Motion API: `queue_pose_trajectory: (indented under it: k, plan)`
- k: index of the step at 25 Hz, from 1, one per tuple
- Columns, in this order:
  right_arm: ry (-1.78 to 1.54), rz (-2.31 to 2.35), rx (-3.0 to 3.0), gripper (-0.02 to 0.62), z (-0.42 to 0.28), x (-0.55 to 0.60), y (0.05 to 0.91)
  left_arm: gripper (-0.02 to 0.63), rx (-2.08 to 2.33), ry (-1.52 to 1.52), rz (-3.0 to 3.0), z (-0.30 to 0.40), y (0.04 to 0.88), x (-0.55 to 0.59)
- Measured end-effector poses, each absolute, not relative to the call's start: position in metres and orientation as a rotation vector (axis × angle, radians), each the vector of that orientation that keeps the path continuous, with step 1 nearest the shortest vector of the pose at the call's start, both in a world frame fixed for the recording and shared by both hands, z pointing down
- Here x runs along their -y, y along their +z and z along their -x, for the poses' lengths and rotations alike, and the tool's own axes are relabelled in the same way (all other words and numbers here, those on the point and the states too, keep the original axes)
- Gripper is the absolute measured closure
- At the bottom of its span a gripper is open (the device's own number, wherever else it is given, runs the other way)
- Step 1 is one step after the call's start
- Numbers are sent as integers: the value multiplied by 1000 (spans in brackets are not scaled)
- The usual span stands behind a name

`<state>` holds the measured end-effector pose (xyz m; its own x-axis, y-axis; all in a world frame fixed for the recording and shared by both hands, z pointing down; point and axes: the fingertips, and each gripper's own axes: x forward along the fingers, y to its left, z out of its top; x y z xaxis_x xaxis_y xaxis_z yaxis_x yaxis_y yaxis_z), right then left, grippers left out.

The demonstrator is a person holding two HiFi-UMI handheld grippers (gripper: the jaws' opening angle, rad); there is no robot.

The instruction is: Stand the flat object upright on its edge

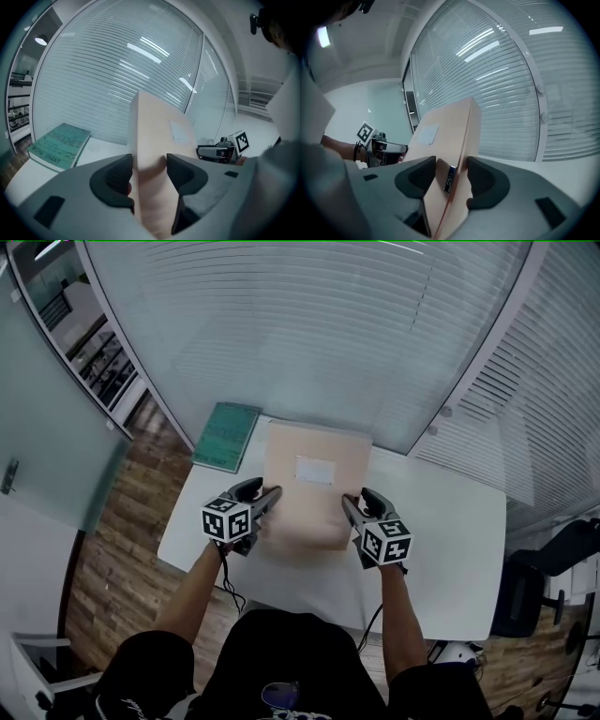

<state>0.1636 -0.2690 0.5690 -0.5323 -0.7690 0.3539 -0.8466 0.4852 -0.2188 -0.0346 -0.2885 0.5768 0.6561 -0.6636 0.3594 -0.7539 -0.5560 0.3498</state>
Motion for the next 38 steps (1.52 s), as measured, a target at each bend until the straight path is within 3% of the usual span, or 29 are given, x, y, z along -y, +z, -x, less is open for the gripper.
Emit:
queue_pose_trajectory:
  k: [13,38]
  plan:
    - [289,-1484,2551,388,-177,281,532,367,1205,267,-2510,20,541,303]
    - [258,-1548,2549,396,-154,319,504,370,1198,275,-2561,44,514,348]
